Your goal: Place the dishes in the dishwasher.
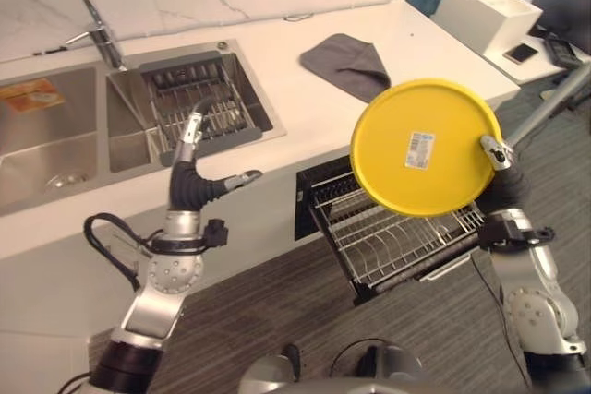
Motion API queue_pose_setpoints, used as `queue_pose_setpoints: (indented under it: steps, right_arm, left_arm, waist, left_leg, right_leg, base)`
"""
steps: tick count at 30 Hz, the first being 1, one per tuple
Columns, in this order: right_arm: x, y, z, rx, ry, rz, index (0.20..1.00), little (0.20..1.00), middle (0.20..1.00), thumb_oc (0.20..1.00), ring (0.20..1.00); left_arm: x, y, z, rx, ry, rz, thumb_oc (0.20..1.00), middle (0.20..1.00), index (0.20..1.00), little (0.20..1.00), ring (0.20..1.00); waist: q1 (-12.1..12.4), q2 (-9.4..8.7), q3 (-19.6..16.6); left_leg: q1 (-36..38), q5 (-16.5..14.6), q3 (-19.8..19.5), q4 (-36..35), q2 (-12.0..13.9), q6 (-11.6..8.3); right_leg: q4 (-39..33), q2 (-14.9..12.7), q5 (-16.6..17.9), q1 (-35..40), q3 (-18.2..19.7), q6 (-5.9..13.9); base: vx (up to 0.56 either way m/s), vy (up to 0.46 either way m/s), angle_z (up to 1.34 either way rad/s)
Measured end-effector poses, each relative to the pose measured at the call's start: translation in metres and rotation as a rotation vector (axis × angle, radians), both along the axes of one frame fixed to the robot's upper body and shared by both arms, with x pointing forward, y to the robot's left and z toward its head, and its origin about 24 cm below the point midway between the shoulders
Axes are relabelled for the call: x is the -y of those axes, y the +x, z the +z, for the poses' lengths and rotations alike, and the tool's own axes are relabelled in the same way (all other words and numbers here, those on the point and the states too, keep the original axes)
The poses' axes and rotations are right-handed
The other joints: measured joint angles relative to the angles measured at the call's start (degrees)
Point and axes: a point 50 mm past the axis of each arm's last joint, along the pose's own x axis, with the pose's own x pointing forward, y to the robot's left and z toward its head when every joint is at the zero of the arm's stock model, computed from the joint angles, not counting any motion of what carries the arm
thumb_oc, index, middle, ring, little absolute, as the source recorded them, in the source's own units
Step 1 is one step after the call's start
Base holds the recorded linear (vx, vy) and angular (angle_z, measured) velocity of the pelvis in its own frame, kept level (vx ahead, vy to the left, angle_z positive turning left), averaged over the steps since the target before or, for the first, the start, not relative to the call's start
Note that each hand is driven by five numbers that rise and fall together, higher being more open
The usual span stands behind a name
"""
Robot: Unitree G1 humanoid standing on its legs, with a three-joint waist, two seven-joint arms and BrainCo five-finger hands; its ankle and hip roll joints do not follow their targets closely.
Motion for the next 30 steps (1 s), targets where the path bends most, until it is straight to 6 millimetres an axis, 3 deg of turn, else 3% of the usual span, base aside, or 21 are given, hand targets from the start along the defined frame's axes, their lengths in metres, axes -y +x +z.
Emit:
queue_pose_setpoints:
  steps: [1, 2, 3, 4, 5, 6, 7, 8, 11, 12, 14, 15, 16, 18, 20, 24, 27, 30]
  right_arm:
    - [0.001, -0.003, -0.003, -0.008, 0.002, -0.003, 0.200, 0.200, 0.200, 0.200, 0.200]
    - [0.002, -0.004, -0.003, -0.010, 0.001, -0.003, 0.200, 0.200, 0.200, 0.200, 0.200]
    - [0.001, -0.007, -0.005, -0.020, 0.006, -0.005, 0.200, 0.200, 0.200, 0.200, 0.200]
    - [0.001, -0.010, -0.006, -0.023, 0.005, -0.005, 0.200, 0.200, 0.200, 0.200, 0.200]
    - [0.002, -0.008, -0.008, -0.030, 0.002, -0.003, 0.200, 0.200, 0.200, 0.200, 0.200]
    - [0.007, -0.006, -0.008, -0.050, -0.018, -0.025, 0.200, 0.200, 0.200, 0.200, 0.200]
    - [0.011, -0.006, -0.003, -0.037, -0.043, -0.030, 0.200, 0.200, 0.200, 0.200, 0.200]
    - [0.011, -0.001, 0.007, -0.016, -0.079, -0.013, 0.200, 0.200, 0.200, 0.200, 0.200]
    - [0.016, 0.002, 0.024, 0.031, -0.135, -0.008, 0.200, 0.200, 0.200, 0.200, 0.200]
    - [0.020, 0.001, 0.025, 0.033, -0.142, -0.025, 0.200, 0.200, 0.200, 0.200, 0.200]
    - [0.021, 0.002, 0.023, 0.025, -0.130, -0.039, 0.200, 0.200, 0.200, 0.200, 0.200]
    - [0.019, 0.002, 0.022, 0.021, -0.149, -0.038, 0.200, 0.200, 0.200, 0.200, 0.200]
    - [0.016, 0.003, 0.020, 0.013, -0.175, -0.029, 0.200, 0.200, 0.200, 0.200, 0.200]
    - [0.016, 0.004, 0.019, 0.001, -0.210, -0.021, 0.200, 0.200, 0.200, 0.200, 0.200]
    - [0.018, 0.004, 0.017, -0.025, -0.290, -0.040, 0.200, 0.200, 0.200, 0.200, 0.200]
    - [0.018, 0.001, 0.009, -0.058, -0.447, -0.039, 0.200, 0.200, 0.200, 0.200, 0.200]
    - [0.020, -0.001, 0.009, -0.042, -0.576, -0.087, 0.200, 0.200, 0.200, 0.200, 0.200]
    - [0.028, -0.006, 0.008, -0.028, -0.686, -0.174, 0.200, 0.200, 0.200, 0.200, 0.200]
  left_arm:
    - [0.000, 0.000, 0.001, 0.009, 0.023, 0.011, 1.000, 1.000, 1.000, 1.000, 1.000]
    - [0.001, -0.001, 0.000, 0.010, 0.034, 0.009, 1.000, 1.000, 1.000, 1.000, 1.000]
    - [0.003, 0.000, -0.002, -0.006, 0.050, 0.004, 1.000, 1.000, 1.000, 1.000, 1.000]
    - [0.003, 0.000, -0.001, -0.005, 0.058, 0.001, 1.000, 1.000, 1.000, 1.000, 1.000]
    - [0.000, -0.002, -0.005, -0.023, 0.045, 0.014, 1.000, 1.000, 1.000, 1.000, 1.000]
    - [0.002, -0.003, -0.012, -0.057, -0.004, 0.020, 1.000, 1.000, 1.000, 1.000, 1.000]
    - [0.007, -0.005, -0.013, -0.066, -0.003, 0.000, 1.000, 1.000, 1.000, 1.000, 1.000]
    - [0.008, -0.006, -0.013, -0.072, 0.007, -0.009, 1.000, 1.000, 1.000, 1.000, 1.000]
    - [0.006, -0.010, -0.016, -0.094, 0.022, -0.005, 1.000, 1.000, 1.000, 1.000, 1.000]
    - [0.006, -0.009, -0.017, -0.101, 0.024, -0.012, 1.000, 1.000, 1.000, 1.000, 1.000]
    - [0.008, -0.007, -0.013, -0.083, 0.022, -0.033, 1.000, 1.000, 1.000, 1.000, 1.000]
    - [0.010, -0.005, -0.011, -0.074, 0.021, -0.042, 1.000, 1.000, 1.000, 1.000, 1.000]
    - [0.016, -0.004, -0.010, -0.065, 0.022, -0.062, 1.000, 1.000, 1.000, 1.000, 1.000]
    - [0.016, -0.004, -0.011, -0.071, 0.020, -0.062, 1.000, 1.000, 1.000, 1.000, 1.000]
    - [0.013, -0.003, -0.010, -0.068, 0.016, -0.042, 1.000, 1.000, 1.000, 1.000, 1.000]
    - [0.005, -0.004, -0.012, -0.093, 0.020, 0.003, 1.000, 1.000, 1.000, 1.000, 1.000]
    - [-0.011, -0.012, -0.013, -0.069, 0.019, 0.104, 1.000, 1.000, 1.000, 1.000, 1.000]
    - [-0.041, -0.025, -0.035, -0.150, -0.035, 0.269, 1.000, 1.000, 1.000, 1.000, 1.000]
  waist:
    - [-0.7, -0.02, -0.1]
    - [-0.8, -0.07, -0.1]
    - [-2.8, -0.26, -0.2]
    - [-3.6, -0.76, -0.6]
    - [-3.0, -1.78, -1.4]
    - [-2.6, -1.53, -1.7]
    - [-1.2, -1.56, -1.7]
    - [-1.3, -1.38, -1.8]
    - [-0.7, -0.85, -1.8]
    - [-1.6, -0.26, -2.0]
    - [-2.5, 0.96, -2.6]
    - [-3.0, 1.48, -2.9]
    - [-3.2, 2.17, -3.2]
    - [-3.6, 4.19, -3.8]
    - [-4.3, 5.47, -4.3]
    - [-2.9, 2.95, -4.6]
    - [-1.5, 2.31, -4.9]
    - [-1.0, 2.30, -5.0]
  left_leg:
    - [0.0, -0.2, -0.9, 0.0, -0.1, -0.38]
    - [0.0, -0.4, -1.1, 0.0, 0.2, -0.58]
    - [-0.1, -0.7, -4.7, 0.4, 0.7, -1.53]
    - [0.1, -0.7, -5.6, 0.3, 1.3, -2.13]
    - [0.1, -1.0, -6.2, 0.4, 1.8, -4.00]
    - [0.2, -1.1, -6.2, 0.2, 4.2, -5.49]
    - [-0.1, -0.8, -6.3, -0.2, 6.1, -6.81]
    - [-0.2, 1.7, -5.8, -1.5, 8.6, -10.01]
    - [-2.3, 6.2, -0.3, -0.4, 10.9, -8.38]
    - [-4.0, 7.4, 1.6, 0.2, 11.5, -7.96]
    - [-4.9, 6.9, 6.2, -0.7, 13.1, -8.25]
    - [-4.6, 7.5, 6.4, -2.1, 14.3, -9.10]
    - [-2.5, 7.9, 3.2, -5.1, 14.7, -9.67]
    - [0.3, 8.4, 0.6, -5.9, 14.6, -9.52]
    - [0.9, 5.9, 0.8, -5.9, 13.9, -12.27]
    - [0.8, 3.7, 0.6, -5.9, 9.8, -10.15]
    - [0.4, 3.7, 0.0, -5.9, 9.2, -9.75]
    - [-0.1, 4.2, -1.2, -5.9, 9.6, -9.92]
  right_leg:
    - [-9.2, -0.7, 4.9, 2.5, 3.4, 1.66]
    - [-12.3, -0.9, 6.8, 3.5, 4.6, 1.74]
    - [-12.2, -0.4, 11.0, 5.0, 10.9, 2.13]
    - [-12.0, 0.5, 12.8, 6.1, 13.0, 0.98]
    - [-11.7, 0.9, 12.5, 7.2, 11.2, 2.23]
    - [-11.8, 3.4, 9.4, 8.2, 6.1, 2.24]
    - [-11.8, 5.0, 7.7, 8.2, 4.5, 0.79]
    - [-11.8, 7.5, 6.6, 8.3, 3.4, -0.97]
    - [-11.8, 10.0, 4.6, 9.0, 1.2, -4.85]
    - [-11.8, 10.1, 4.3, 8.9, -1.0, -5.42]
    - [-11.8, 10.1, 3.7, 7.8, -3.6, -6.19]
    - [-11.8, 10.3, 3.7, 7.5, -4.5, -6.16]
    - [-11.8, 10.5, 3.9, 7.3, -4.0, -5.86]
    - [-11.8, 10.6, 5.1, 7.0, -3.2, -5.39]
    - [-11.8, 9.9, 6.5, 6.4, -2.5, -3.75]
    - [-11.8, 5.3, 7.9, 6.3, -2.4, -1.45]
    - [-11.8, 4.8, 7.8, 6.5, -2.9, -1.05]
    - [-11.8, 5.2, 7.7, 6.5, -3.9, -1.21]
  base:
    - [0.18, -0.508, 0.24]
    - [0.19, -0.425, 0.62]
    - [0.23, -0.566, 0.74]
    - [0.19, -0.553, 0.77]
    - [0.20, -0.675, 0.49]
    - [0.07, -0.455, 0.23]
    - [0.08, -0.362, 0.43]
    - [0.05, -0.285, 0.49]
    - [-0.01, -0.130, 0.50]
    - [0.00, 0.043, 0.85]
    - [0.05, 0.109, 0.79]
    - [0.07, 0.112, 0.34]
    - [0.04, 0.119, 0.14]
    - [0.04, 0.138, -0.17]
    - [0.04, 0.092, -0.14]
    - [0.02, 0.047, 0.06]
    - [-0.03, 0.005, 0.13]
    - [-0.01, -0.005, 0.16]
